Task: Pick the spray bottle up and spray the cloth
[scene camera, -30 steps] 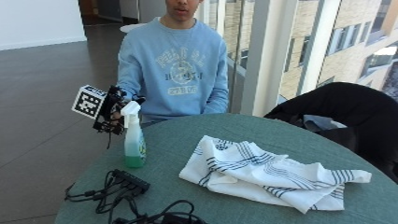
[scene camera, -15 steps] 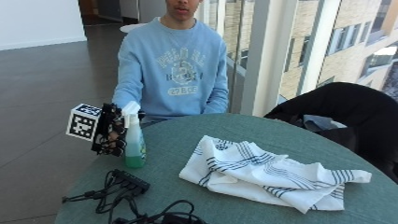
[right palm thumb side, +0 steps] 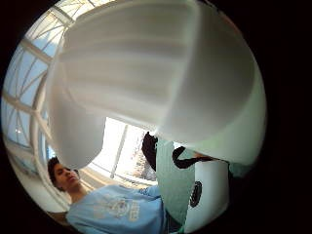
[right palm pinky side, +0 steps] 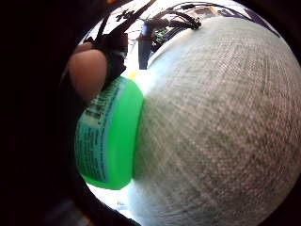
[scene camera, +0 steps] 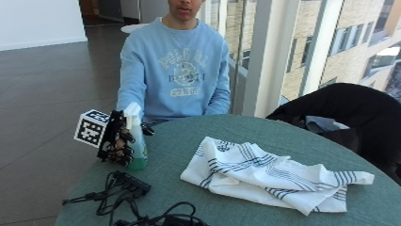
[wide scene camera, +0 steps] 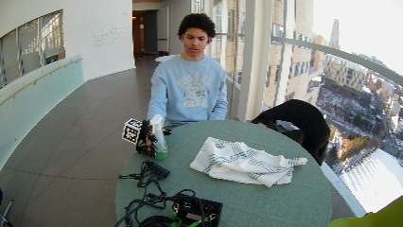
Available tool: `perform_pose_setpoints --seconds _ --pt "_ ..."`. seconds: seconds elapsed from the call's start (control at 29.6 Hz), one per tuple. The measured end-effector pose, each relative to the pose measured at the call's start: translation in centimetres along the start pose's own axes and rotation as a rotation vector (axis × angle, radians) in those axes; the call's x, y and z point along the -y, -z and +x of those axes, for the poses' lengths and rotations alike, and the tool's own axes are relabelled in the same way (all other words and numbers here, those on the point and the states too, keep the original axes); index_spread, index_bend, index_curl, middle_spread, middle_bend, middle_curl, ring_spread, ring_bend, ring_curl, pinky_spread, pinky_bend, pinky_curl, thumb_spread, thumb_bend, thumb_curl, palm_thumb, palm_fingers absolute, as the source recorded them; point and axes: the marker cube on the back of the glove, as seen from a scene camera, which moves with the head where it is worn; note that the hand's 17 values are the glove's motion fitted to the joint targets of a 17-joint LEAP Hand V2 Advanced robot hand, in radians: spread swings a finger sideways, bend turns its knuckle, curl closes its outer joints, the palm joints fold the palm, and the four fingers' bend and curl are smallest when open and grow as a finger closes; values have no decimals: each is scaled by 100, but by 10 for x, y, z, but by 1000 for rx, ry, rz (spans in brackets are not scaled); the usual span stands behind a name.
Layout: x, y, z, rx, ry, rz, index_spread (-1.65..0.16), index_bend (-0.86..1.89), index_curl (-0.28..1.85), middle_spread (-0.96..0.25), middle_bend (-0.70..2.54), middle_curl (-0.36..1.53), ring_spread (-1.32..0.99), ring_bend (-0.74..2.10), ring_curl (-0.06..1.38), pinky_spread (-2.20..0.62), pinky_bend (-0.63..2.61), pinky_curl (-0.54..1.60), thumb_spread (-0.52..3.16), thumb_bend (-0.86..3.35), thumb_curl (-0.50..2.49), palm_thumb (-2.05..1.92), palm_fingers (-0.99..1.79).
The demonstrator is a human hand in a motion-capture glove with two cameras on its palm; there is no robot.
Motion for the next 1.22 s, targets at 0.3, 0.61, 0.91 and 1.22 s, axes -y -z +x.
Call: perform_pose_setpoints --seconds 0.3,0.61,0.91,1.22 --pt "10 -7 -16 13 43 -18 -34 12 26 -6 18 38 -5 51 38 20 19 34 97 6 44 97 87" --pt "28 -26 -64 -40 85 -246 -32 16 31 -6 10 34 -7 58 41 15 28 37 84 1 51 100 98" --pt "56 -62 -107 -170 55 -521 -30 16 34 -5 9 29 -6 65 43 10 35 39 77 -3 55 96 102" --pt "68 -95 -131 -270 23 -722 -27 16 37 -5 9 25 -4 69 43 7 38 40 75 -3 58 95 104"
